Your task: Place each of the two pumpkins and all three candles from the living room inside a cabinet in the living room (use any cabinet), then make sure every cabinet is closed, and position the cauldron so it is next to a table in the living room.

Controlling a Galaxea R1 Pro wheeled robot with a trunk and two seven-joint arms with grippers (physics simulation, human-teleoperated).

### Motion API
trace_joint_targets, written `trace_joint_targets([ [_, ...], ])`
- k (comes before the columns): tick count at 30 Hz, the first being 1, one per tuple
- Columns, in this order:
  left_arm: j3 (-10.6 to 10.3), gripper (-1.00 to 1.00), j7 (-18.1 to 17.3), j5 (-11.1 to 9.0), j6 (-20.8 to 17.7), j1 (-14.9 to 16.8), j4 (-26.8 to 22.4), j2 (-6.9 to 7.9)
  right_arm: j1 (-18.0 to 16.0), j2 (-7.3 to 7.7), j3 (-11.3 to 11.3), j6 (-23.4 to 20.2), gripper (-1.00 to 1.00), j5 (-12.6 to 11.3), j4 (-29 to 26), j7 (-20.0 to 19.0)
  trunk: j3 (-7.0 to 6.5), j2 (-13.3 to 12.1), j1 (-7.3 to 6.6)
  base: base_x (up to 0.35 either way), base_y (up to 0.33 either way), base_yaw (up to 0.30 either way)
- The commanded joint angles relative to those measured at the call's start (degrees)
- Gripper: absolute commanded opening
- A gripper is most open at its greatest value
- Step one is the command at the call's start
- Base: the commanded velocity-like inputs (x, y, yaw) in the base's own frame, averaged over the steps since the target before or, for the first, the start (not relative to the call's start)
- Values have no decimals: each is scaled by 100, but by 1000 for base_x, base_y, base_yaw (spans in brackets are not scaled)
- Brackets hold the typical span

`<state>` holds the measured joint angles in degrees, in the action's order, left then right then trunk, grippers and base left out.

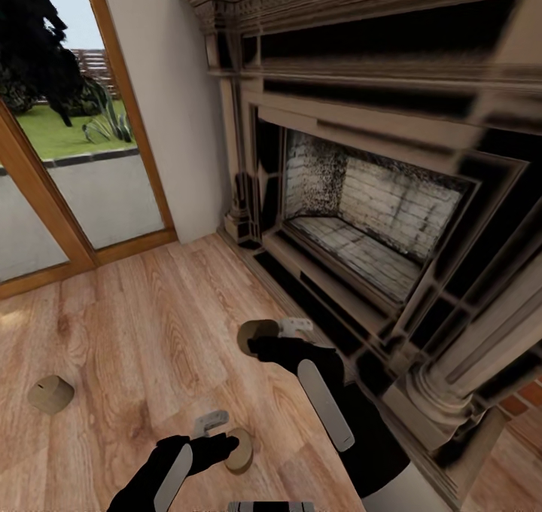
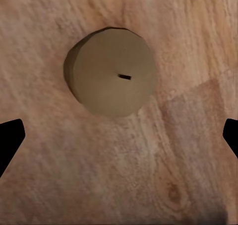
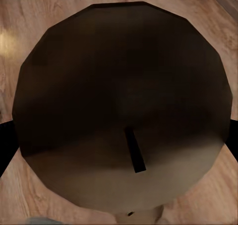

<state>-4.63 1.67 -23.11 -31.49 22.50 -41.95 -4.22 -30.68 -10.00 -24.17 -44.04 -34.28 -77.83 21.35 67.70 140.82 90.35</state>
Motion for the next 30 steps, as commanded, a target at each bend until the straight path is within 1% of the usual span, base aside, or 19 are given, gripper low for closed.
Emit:
trace_joint_targets([
  [1,-1,100,0,-1,1,0,1,0,45,0,0,-4,-100,14,-77,0,18,42,23,0,0,0],
  [4,-2,100,0,5,2,0,2,0,103,0,-35,-7,-100,15,-175,1,72,162,88,0,0,0],
  [6,-4,100,0,5,2,0,2,-2,115,0,-124,-4,-100,17,-199,1,108,242,132,0,0,0],
  [8,-9,100,0,6,2,0,1,-8,120,0,-213,3,-100,17,-208,3,152,245,137,0,0,0],
  [11,-11,100,0,5,2,0,2,-35,122,0,-270,7,-100,18,-213,5,219,249,145,0,0,0],
  [15,-17,100,0,8,2,0,2,-70,123,0,-287,9,-100,18,-214,7,308,254,156,0,0,0],
  [20,-20,100,-8,8,-6,0,2,-78,123,0,-286,-18,-100,18,-221,15,418,261,168,0,0,0],
  [26,-20,100,-15,8,-7,0,2,-76,123,0,-281,-42,-100,18,-223,18,418,261,168,0,0,0],
  [30,-20,100,-17,8,-12,0,2,-72,123,0,-285,-43,-100,18,-222,19,418,261,168,0,0,-172],
])
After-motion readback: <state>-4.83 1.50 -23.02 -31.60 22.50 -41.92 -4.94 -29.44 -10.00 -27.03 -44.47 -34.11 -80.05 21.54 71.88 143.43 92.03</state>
